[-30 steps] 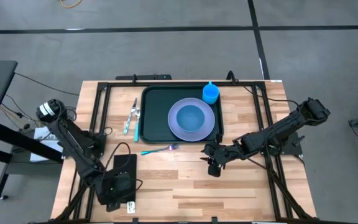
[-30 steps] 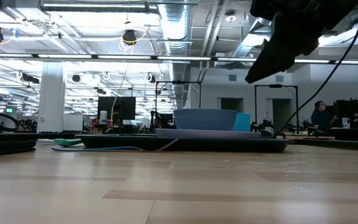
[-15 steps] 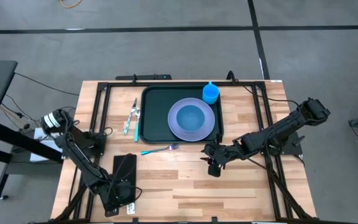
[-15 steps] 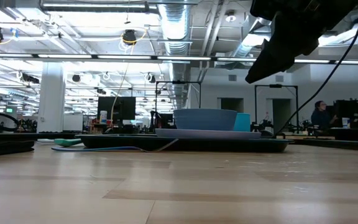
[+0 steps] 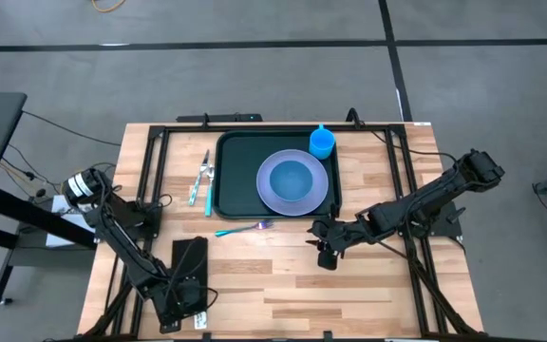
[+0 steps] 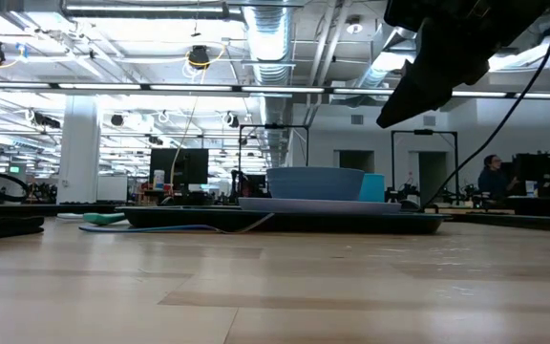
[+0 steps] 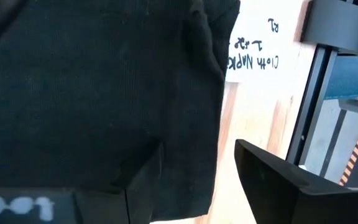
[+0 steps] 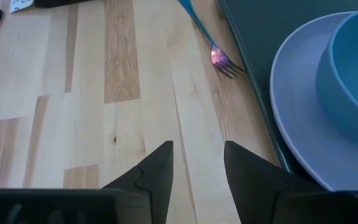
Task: Set up tray
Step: Put the black napkin on the black serving tray to the left of the purple plate
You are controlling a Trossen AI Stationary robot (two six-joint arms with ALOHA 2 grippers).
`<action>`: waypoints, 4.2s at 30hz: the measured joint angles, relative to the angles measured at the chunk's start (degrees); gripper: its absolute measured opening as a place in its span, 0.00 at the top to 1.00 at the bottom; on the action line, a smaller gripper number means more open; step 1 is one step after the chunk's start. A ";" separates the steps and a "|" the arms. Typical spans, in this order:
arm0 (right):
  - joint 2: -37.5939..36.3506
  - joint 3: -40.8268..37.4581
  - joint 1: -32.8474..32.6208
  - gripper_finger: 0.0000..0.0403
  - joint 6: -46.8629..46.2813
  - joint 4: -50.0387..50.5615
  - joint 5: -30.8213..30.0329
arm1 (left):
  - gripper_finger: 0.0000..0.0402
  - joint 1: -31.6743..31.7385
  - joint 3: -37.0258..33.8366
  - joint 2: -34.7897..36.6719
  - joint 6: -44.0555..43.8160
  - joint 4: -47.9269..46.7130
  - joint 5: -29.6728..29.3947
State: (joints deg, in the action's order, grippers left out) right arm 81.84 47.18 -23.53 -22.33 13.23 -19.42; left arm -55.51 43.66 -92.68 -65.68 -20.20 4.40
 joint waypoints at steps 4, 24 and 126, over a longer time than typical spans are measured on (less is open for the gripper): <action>0.00 0.00 0.00 0.67 0.10 -0.01 0.00 | 0.50 0.00 0.00 -0.02 0.34 -0.87 -0.27; 0.00 0.02 0.85 0.67 0.37 -0.02 -0.13 | 0.50 0.53 0.07 0.04 -0.80 -17.23 -14.14; 0.00 0.01 -0.63 0.67 1.35 0.02 0.02 | 1.00 84.93 45.02 2.10 84.98 -35.02 -32.27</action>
State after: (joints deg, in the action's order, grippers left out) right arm 81.84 47.19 -24.16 -20.97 13.26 -19.40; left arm 29.42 88.68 -90.59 19.30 -55.21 -27.87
